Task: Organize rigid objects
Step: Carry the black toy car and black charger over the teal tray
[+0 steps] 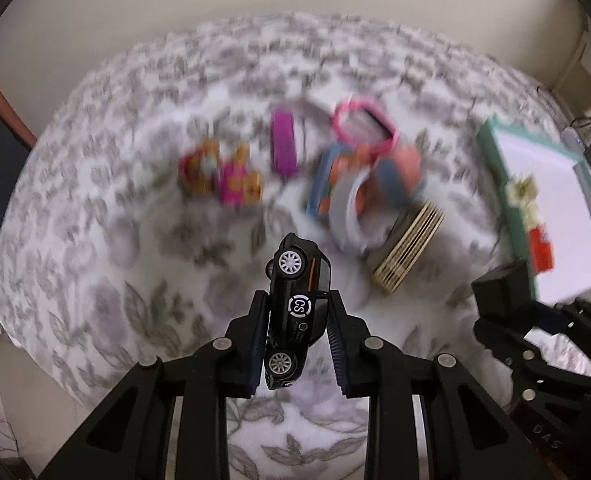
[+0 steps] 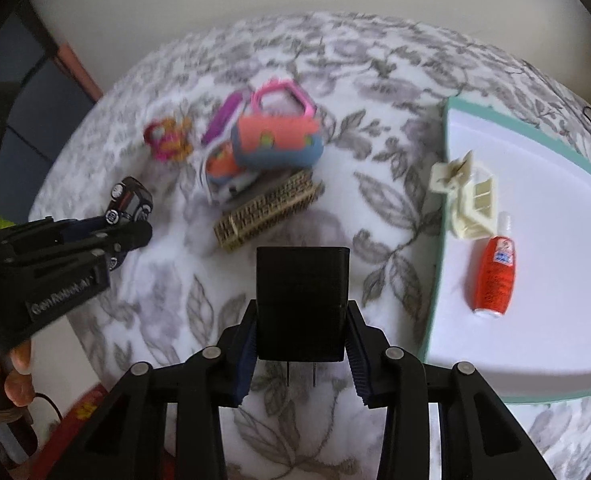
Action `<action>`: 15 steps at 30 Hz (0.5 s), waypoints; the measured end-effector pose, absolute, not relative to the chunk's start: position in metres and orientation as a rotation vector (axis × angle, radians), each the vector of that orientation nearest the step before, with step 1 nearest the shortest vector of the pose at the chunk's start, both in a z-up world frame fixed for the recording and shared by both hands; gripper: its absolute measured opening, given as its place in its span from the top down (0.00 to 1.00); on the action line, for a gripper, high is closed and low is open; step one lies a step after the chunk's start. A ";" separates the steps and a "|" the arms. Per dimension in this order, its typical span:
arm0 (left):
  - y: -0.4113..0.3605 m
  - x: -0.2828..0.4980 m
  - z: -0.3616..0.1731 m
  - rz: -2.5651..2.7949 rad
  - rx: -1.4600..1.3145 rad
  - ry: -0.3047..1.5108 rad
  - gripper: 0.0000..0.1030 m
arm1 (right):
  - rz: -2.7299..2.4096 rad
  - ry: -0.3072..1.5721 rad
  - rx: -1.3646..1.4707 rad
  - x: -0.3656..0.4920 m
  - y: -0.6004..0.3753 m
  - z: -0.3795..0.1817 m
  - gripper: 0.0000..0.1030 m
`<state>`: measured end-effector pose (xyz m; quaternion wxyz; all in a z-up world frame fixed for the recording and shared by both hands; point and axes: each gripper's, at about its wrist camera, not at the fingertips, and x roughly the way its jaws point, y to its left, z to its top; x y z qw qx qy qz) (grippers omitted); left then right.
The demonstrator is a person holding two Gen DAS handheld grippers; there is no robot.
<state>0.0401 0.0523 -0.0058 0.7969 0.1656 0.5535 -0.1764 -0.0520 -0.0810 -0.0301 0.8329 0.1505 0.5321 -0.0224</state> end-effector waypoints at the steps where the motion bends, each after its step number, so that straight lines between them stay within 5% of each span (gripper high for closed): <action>1: 0.049 0.041 0.003 -0.380 0.356 1.176 0.71 | -0.056 1.108 0.336 -0.054 -0.086 -0.025 0.59; 15: -0.035 0.029 0.067 -0.429 0.285 1.103 0.71 | -0.371 0.961 0.456 -0.081 -0.177 0.011 0.59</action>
